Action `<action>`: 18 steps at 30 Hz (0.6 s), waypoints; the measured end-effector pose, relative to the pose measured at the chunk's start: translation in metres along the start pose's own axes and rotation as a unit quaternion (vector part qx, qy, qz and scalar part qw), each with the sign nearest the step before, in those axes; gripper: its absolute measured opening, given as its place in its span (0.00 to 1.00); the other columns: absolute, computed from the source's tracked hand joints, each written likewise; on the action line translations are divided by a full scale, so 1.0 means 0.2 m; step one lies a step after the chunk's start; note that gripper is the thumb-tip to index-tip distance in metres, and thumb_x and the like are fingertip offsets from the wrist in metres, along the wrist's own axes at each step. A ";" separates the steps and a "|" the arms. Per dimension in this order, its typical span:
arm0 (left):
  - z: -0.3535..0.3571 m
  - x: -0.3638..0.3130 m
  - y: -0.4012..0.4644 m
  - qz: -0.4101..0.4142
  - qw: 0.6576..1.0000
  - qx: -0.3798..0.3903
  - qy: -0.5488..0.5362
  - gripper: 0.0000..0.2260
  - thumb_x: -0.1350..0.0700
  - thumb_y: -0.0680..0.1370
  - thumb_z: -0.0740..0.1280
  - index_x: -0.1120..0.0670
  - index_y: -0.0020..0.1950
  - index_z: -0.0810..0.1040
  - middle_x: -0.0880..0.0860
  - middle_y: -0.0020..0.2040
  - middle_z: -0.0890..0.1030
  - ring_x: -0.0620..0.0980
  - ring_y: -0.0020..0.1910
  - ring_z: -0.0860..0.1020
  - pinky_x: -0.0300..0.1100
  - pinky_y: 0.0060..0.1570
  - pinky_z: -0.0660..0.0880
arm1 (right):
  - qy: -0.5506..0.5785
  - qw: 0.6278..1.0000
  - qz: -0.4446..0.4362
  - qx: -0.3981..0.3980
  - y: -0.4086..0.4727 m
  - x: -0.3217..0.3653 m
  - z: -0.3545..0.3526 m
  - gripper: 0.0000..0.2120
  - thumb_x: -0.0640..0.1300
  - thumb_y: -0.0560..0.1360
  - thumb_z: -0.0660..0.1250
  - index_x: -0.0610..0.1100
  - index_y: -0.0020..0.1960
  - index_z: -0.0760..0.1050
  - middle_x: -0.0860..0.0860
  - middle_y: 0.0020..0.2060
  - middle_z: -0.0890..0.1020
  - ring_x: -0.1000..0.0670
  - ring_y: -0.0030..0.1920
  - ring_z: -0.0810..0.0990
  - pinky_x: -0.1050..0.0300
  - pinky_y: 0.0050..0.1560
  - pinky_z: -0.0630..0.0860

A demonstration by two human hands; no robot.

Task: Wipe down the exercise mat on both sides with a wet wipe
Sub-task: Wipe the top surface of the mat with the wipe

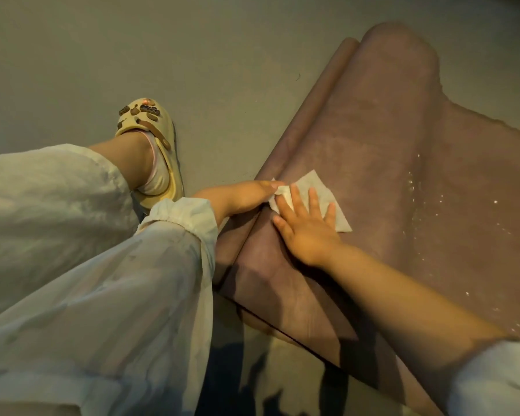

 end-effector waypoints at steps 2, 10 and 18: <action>-0.01 0.00 -0.01 -0.007 0.999 -0.020 -0.033 0.19 0.53 0.84 0.47 0.54 0.75 0.60 0.54 0.73 0.63 0.43 0.64 0.67 0.24 0.49 0.64 | 0.001 1.000 -0.008 -0.011 0.03 0.04 0.00 0.27 0.61 0.80 0.39 0.58 0.75 0.35 0.55 0.75 0.34 0.43 0.73 0.30 0.36 0.66 0.28; -0.01 0.02 0.02 -0.072 0.949 -0.113 0.285 0.26 0.52 0.83 0.53 0.51 0.78 0.45 0.59 0.77 0.54 0.59 0.75 0.53 0.51 0.73 0.51 | -0.034 0.981 -0.190 0.029 -0.33 0.20 0.23 0.29 0.58 0.80 0.47 0.57 0.76 0.36 0.58 0.75 0.35 0.46 0.73 0.30 0.41 0.67 0.28; 0.38 -0.09 0.06 0.155 0.848 -0.094 0.498 0.28 0.47 0.82 0.52 0.54 0.78 0.45 0.59 0.77 0.40 0.56 0.76 0.40 0.48 0.72 0.39 | -0.161 0.929 -0.271 0.193 -0.65 0.10 0.23 0.27 0.57 0.81 0.45 0.56 0.76 0.37 0.55 0.76 0.37 0.46 0.67 0.23 0.37 0.64 0.26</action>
Point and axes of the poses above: each hand's wrist, its own y-axis towards the middle knuckle, its own z-axis out of the palm, x = y × z, the point moved 2 cm from there along y, towards the middle knuckle
